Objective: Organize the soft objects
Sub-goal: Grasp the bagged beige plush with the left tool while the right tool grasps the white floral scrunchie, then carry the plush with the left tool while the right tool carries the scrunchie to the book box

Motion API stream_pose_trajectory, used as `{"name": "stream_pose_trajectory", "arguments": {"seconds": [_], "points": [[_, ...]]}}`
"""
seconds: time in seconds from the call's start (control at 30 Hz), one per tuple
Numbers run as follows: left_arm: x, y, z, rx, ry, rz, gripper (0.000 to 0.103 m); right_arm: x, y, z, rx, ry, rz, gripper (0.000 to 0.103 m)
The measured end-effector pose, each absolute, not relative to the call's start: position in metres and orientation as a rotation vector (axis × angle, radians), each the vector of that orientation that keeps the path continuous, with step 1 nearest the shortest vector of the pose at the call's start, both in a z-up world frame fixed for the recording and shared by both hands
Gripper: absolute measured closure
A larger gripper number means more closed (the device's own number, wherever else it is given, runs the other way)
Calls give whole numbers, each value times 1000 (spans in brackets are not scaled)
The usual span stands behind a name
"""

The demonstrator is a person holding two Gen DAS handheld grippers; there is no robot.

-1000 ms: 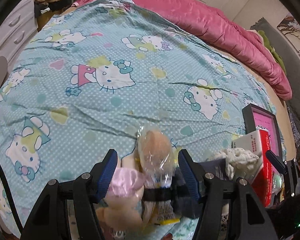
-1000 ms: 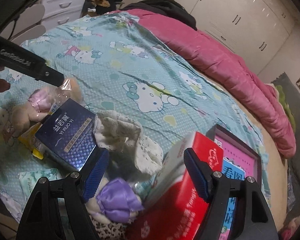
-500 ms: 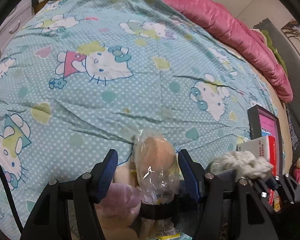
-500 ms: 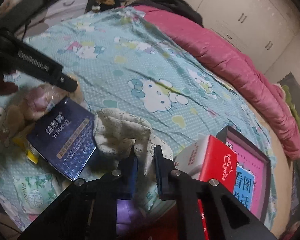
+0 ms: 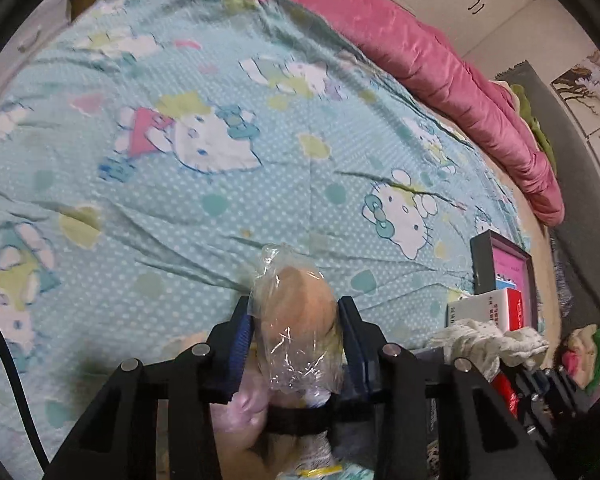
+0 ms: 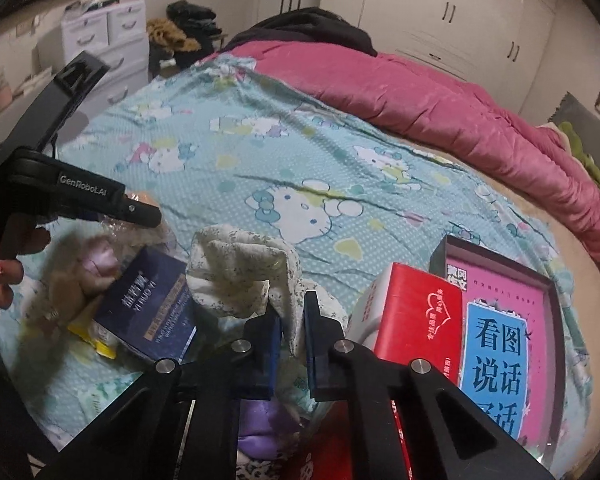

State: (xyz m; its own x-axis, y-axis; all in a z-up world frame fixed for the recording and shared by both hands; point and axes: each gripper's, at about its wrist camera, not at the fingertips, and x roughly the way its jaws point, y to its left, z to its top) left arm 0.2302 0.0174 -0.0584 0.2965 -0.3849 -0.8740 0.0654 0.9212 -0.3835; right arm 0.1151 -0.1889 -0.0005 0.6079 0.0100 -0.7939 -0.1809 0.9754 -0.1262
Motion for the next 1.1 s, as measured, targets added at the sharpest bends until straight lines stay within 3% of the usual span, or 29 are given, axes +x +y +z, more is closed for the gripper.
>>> {"name": "stream_pose_trajectory", "arguments": {"seconds": [0.57, 1.1], "points": [[145, 15, 14, -104, 1109, -291, 60, 68, -175, 52, -120, 826, 159, 94], [77, -42, 82, 8, 977, -364, 60, 6, -203, 110, -88, 727, 91, 94]]}}
